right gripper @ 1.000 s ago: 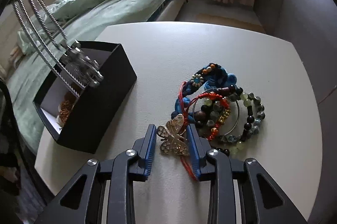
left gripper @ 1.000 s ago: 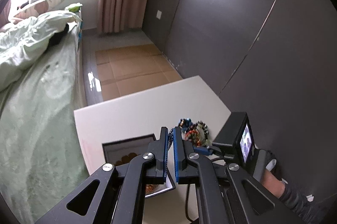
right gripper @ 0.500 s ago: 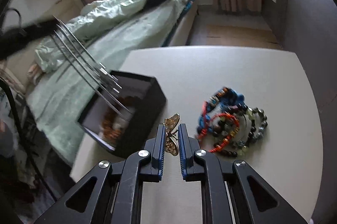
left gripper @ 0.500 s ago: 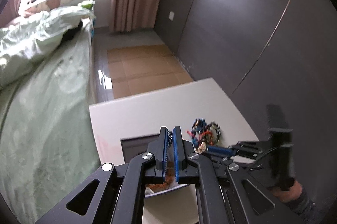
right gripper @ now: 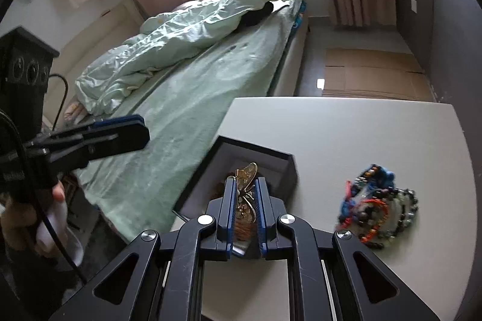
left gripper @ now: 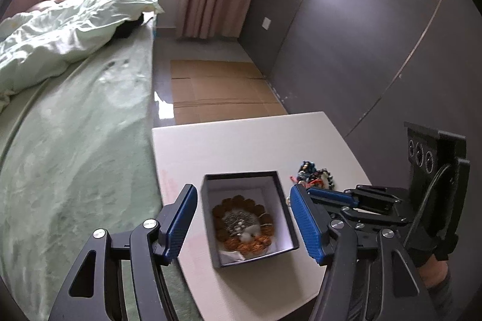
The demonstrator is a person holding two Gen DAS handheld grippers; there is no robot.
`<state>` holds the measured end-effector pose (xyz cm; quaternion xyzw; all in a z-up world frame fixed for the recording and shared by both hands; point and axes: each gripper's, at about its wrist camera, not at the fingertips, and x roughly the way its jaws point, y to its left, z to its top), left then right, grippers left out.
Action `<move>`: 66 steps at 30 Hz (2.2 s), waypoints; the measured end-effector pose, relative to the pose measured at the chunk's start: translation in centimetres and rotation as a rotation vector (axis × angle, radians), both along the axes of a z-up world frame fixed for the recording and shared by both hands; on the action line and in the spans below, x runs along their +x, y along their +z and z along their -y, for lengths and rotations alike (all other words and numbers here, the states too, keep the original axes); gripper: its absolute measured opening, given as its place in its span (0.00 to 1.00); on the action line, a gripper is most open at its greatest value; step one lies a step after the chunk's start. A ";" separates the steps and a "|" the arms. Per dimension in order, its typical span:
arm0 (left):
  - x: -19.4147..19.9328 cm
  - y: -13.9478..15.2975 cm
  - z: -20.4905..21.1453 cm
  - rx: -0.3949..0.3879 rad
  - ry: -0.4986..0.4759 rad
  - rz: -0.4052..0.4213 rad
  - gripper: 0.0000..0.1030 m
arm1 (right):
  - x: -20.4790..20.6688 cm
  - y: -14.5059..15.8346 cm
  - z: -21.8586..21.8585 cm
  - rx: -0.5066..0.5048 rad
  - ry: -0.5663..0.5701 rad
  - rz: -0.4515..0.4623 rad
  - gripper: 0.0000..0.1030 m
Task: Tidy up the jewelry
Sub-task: 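Open both tools and move them to the remaining bead bracelets, then grasp the red string bracelet with the left tool while the right tool grasps the blue-green bead bracelet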
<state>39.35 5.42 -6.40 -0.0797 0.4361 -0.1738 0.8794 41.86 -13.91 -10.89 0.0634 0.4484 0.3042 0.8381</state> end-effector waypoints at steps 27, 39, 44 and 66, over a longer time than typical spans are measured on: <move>-0.3 0.3 9.1 0.037 -0.164 0.021 0.63 | -3.3 0.2 14.0 0.029 -0.302 -0.022 0.57; 0.3 -3.4 16.2 0.116 -0.285 -0.048 0.47 | -4.6 -3.1 19.1 0.099 -0.404 -0.075 0.56; 0.7 -5.9 18.1 0.162 -0.310 -0.098 0.38 | -4.9 -4.5 20.3 0.109 -0.418 -0.087 0.56; 2.2 -12.3 21.7 0.294 -0.315 -0.165 0.21 | -5.0 -7.3 22.5 0.135 -0.435 -0.115 0.54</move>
